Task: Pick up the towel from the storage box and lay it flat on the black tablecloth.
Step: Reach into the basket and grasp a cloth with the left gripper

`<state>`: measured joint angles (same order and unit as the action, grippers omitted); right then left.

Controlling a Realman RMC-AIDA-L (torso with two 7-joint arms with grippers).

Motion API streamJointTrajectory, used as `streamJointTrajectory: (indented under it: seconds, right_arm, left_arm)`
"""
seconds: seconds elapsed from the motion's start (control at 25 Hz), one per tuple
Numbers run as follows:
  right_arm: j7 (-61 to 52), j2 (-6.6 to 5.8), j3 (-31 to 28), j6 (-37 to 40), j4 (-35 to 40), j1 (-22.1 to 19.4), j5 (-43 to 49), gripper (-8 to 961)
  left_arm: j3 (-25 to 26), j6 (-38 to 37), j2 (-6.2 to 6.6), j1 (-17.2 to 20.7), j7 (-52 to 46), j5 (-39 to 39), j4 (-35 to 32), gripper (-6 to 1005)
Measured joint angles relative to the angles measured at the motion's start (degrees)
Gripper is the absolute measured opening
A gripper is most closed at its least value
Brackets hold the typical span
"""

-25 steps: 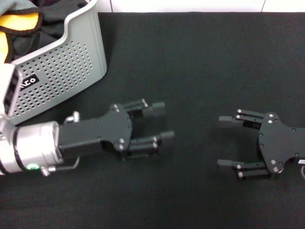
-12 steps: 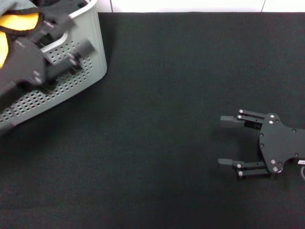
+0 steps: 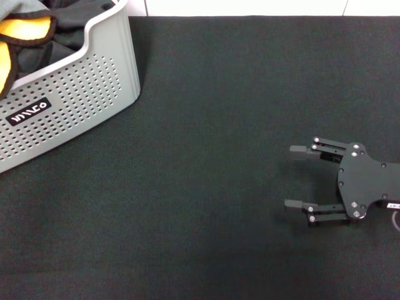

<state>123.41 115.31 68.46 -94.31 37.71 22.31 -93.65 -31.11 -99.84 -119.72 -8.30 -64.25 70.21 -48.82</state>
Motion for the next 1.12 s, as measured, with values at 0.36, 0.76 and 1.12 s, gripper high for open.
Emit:
streamJointTrajectory:
  seconds: [0.36,0.76,1.12]
  right_arm:
    - [0.86,0.07,-1.49,1.62,-0.27,0.91,-0.3,853]
    - [1.22,0.18,-1.83,2.43,-1.4,2.07,-1.04,854]
    - [1.26,0.18,-2.1,2.39,-1.51,2.12,-1.04,854]
  left_arm:
    - [4.96,6.27,-0.03,2.15,1.0,6.27,-4.88,768]
    - [5.16,14.0,-0.03,0.82,4.73,7.32,-5.03,767]
    - [5.23,14.6,0.01,2.23,4.82,8.94,-4.43,766]
